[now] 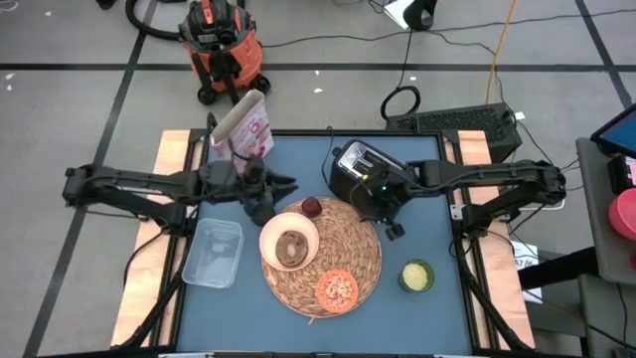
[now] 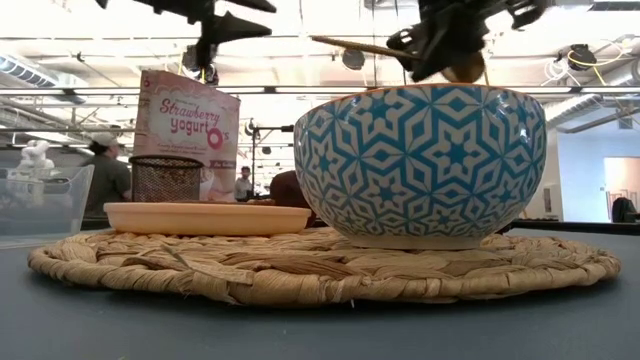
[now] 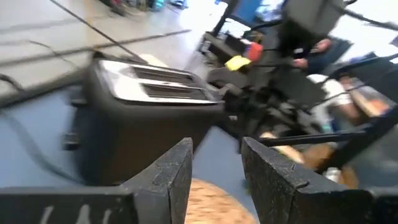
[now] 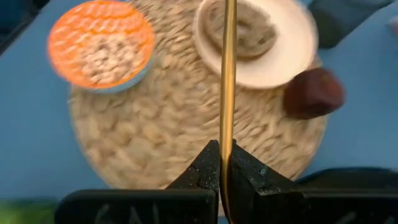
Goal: Arrange a breakfast setting
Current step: Put the gold spoon on the placemat beside the orange bowl
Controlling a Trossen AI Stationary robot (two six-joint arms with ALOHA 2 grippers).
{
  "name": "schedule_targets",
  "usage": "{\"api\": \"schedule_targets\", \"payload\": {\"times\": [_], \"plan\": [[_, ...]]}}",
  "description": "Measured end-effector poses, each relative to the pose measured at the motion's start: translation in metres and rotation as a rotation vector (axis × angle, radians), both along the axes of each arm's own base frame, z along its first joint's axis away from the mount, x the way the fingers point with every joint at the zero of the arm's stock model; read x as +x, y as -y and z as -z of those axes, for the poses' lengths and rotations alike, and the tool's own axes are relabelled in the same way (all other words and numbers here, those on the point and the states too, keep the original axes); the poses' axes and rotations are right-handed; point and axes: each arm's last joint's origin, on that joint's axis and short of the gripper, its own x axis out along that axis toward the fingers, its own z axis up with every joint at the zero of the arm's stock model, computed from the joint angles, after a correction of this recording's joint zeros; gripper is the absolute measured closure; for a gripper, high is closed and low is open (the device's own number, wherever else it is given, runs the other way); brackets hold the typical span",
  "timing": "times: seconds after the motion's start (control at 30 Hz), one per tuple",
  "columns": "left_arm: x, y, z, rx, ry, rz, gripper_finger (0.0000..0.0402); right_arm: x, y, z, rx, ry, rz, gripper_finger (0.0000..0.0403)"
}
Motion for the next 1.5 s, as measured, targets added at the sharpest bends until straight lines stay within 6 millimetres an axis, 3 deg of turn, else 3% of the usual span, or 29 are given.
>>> {"api": "schedule_targets", "payload": {"times": [0.3,0.73,0.93,1.2,1.37,1.5], "plan": [[0.048,0.012,0.024,-0.168,0.117,0.146,0.0256,-0.008,-0.003,0.005,0.023,-0.097,-0.022,0.0397],[0.089,0.034,0.073,-0.323,0.083,0.186,0.0256,-0.009,-0.011,0.006,0.004,-0.1,-0.081,0.0397],[0.121,0.046,0.073,-0.308,0.051,0.249,0.0256,-0.009,-0.011,0.006,0.005,-0.1,-0.08,0.0397],[0.155,0.051,0.068,-0.276,-0.147,0.288,0.0256,-0.01,-0.011,0.006,0.006,-0.114,-0.08,0.0397],[0.164,0.052,0.058,-0.265,-0.169,0.306,0.0256,-0.01,-0.012,0.006,0.011,-0.116,-0.083,0.0397],[0.163,0.05,0.062,-0.27,-0.228,0.293,0.0256,-0.01,-0.011,0.006,0.006,-0.113,-0.08,0.0397]]}}
